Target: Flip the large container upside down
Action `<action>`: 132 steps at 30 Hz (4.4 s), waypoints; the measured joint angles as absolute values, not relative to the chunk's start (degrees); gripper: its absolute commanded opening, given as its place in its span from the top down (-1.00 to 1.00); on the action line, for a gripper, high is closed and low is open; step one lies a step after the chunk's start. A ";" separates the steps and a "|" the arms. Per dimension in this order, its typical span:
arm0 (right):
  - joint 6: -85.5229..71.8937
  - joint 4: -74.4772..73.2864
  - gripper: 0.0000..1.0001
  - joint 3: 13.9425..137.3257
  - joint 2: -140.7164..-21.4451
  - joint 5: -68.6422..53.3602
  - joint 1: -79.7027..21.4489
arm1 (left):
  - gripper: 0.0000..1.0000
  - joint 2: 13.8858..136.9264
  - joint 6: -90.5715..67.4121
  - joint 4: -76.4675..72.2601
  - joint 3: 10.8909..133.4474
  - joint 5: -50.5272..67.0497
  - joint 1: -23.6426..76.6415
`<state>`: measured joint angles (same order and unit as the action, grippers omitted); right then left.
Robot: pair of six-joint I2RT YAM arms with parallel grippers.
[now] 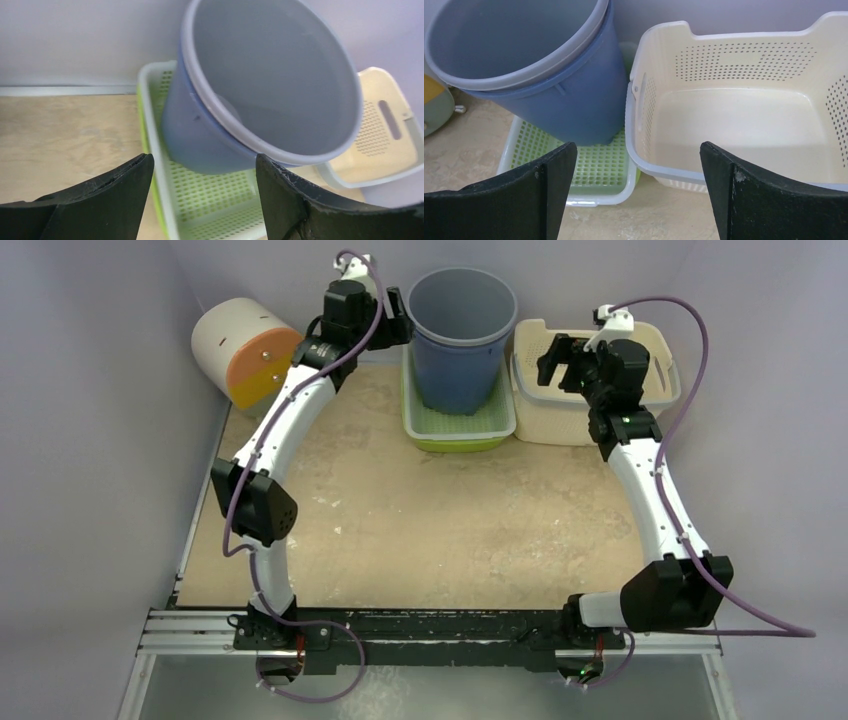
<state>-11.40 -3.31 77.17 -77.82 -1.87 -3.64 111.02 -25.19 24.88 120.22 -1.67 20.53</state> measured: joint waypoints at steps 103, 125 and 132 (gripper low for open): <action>-11.18 -1.96 -0.94 72.95 -83.48 0.49 -3.64 | 1.00 110.45 -65.36 -14.44 135.06 2.76 9.61; -12.40 -1.78 -1.00 71.33 -83.18 0.32 -3.64 | 0.09 111.66 -60.34 -0.82 129.84 8.99 9.30; -12.34 -1.98 -1.00 73.08 -83.99 0.25 -3.64 | -0.11 117.23 -55.79 10.87 134.45 7.90 14.28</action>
<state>-12.34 -1.98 73.08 -83.99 0.25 -3.64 117.23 -55.79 10.87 134.45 7.90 14.28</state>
